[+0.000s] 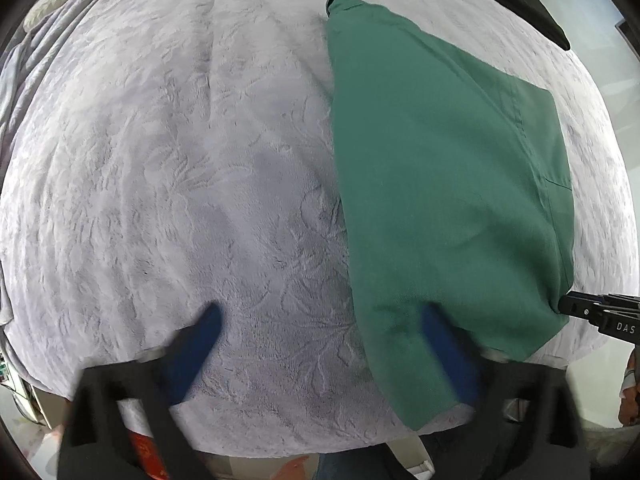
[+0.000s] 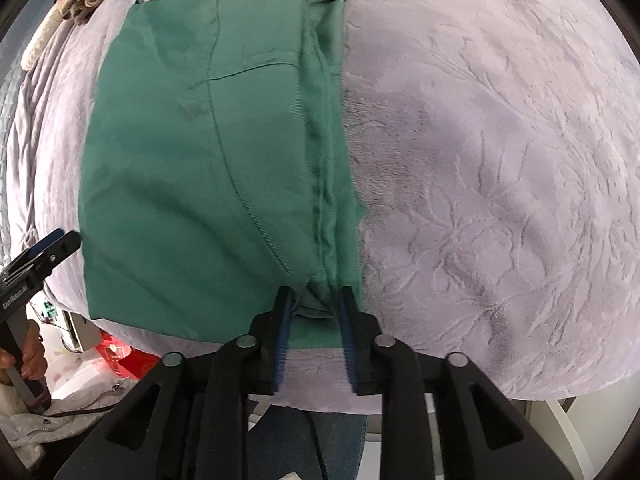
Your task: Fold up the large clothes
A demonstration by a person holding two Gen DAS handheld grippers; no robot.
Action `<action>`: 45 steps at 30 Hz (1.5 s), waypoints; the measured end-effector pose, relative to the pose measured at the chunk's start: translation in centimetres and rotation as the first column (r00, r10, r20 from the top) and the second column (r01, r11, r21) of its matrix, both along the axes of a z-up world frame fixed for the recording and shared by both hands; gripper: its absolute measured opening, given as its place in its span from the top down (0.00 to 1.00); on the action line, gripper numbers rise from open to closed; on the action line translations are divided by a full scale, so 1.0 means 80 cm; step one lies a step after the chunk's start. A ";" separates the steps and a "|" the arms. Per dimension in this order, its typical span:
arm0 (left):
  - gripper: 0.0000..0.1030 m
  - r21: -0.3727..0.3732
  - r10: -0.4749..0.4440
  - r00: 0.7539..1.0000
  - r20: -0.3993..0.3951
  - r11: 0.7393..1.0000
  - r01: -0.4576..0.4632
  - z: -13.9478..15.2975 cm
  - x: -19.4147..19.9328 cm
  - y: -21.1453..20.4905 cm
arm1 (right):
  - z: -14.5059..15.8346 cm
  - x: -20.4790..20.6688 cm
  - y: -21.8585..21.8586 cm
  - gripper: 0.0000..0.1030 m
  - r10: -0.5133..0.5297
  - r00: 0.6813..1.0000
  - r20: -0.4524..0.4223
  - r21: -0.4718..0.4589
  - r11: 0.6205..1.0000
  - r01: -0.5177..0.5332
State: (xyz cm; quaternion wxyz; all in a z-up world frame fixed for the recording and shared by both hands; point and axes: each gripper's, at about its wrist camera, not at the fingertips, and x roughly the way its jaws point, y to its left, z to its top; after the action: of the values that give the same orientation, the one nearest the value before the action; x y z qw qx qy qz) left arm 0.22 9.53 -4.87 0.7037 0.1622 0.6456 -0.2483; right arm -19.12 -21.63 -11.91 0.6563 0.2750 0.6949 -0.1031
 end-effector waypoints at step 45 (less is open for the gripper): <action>0.00 0.088 0.001 0.999 0.035 0.996 -0.004 0.026 0.011 -0.048 | 0.095 0.092 -0.018 0.15 -0.065 0.984 0.163 -0.161 0.983 0.092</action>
State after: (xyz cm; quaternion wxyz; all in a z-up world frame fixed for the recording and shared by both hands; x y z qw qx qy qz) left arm 1.10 5.68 -2.78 0.7074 0.1966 0.6437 -0.2157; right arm -11.79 -23.09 -4.27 0.7255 0.2532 0.6183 -0.1651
